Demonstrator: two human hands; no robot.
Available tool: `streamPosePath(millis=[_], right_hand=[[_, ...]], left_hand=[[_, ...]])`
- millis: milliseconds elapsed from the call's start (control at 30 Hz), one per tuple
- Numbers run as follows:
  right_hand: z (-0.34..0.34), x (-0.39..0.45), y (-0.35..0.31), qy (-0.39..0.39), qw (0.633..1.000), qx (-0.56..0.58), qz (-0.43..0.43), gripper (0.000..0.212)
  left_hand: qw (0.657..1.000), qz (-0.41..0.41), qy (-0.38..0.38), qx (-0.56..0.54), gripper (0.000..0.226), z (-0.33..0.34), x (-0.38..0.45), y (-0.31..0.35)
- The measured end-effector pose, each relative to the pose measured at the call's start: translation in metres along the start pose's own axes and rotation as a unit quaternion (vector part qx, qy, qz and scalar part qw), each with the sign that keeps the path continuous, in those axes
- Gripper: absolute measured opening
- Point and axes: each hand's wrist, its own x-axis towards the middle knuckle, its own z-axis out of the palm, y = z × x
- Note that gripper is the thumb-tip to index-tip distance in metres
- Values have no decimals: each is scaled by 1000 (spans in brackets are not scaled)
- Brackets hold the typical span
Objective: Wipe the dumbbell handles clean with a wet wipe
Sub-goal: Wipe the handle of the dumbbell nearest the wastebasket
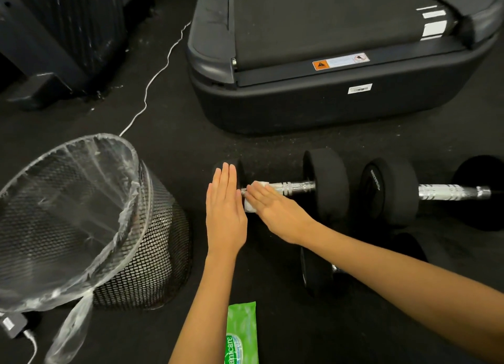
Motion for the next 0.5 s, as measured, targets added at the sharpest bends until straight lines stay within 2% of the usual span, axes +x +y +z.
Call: streamPosePath(millis=[133, 267, 367, 500], right_hand=[[-12, 19, 4, 20, 996, 76, 48, 54], [-32, 45, 13, -60, 984, 143, 93, 22], [-35, 42, 16, -61, 981, 167, 79, 25], [-29, 10, 9, -22, 995, 100, 12, 44]], left_hand=[[1000, -8, -4, -6, 53, 1, 3, 1], [1000, -9, -4, 11, 52, 0, 1, 3], [1000, -10, -5, 11, 53, 0, 1, 2], [1000, -9, -9, 3, 53, 0, 1, 1]])
